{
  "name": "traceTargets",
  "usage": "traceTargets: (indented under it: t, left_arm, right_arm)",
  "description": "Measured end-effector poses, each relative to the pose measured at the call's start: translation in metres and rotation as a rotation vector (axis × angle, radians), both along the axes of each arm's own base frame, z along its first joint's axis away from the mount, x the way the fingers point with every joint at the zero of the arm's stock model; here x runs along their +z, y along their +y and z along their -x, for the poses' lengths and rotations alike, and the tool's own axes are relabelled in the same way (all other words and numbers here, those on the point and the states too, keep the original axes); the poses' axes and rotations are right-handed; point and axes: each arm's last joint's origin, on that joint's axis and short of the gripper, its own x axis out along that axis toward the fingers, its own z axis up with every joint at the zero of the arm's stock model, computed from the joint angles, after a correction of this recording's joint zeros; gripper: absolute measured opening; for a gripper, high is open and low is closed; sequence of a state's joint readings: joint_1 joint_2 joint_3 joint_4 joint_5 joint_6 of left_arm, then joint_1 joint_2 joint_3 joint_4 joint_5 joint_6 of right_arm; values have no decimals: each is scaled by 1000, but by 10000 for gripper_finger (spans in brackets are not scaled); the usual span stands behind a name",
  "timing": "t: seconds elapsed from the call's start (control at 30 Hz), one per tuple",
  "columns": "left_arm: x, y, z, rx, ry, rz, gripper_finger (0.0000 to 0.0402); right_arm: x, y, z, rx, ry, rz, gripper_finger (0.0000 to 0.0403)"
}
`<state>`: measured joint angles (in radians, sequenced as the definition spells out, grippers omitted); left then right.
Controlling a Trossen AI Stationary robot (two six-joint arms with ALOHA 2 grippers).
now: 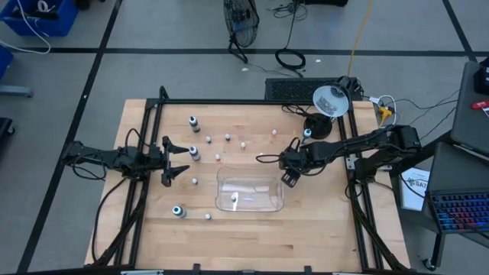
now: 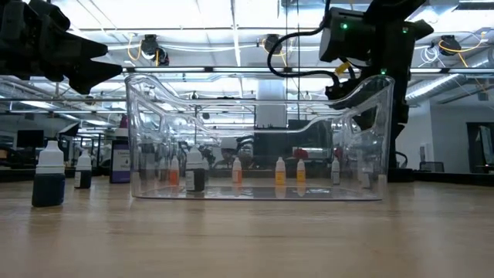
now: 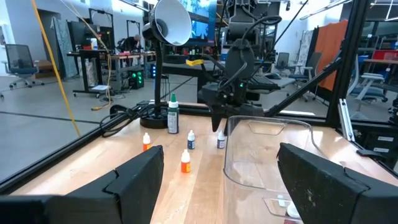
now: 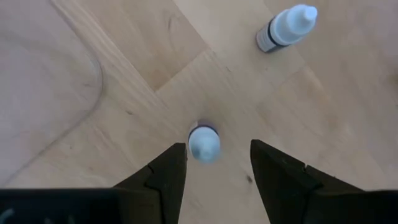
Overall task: Pick & Place food coloring
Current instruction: Put the right small purple food coloring bottle into the bin
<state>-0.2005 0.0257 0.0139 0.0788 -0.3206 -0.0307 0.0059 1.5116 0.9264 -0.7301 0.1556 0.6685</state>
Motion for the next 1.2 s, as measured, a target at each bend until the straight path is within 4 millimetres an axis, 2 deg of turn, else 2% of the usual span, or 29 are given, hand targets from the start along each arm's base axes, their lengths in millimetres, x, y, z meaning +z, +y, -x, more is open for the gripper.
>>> traceTargets:
  t: [0.5, 0.8, 1.2]
  left_arm:
    - [0, 0, 0, 0, 0, 0, 310]
    - [0, 0, 0, 0, 0, 0, 310]
    - [0, 0, 0, 0, 0, 0, 310]
  right_arm:
    - [0, 0, -2, 10, -19, 6, 167]
    - [-16, 0, 1, 17, -44, 3, 167]
    - [-15, 0, 1, 24, -45, 6, 167]
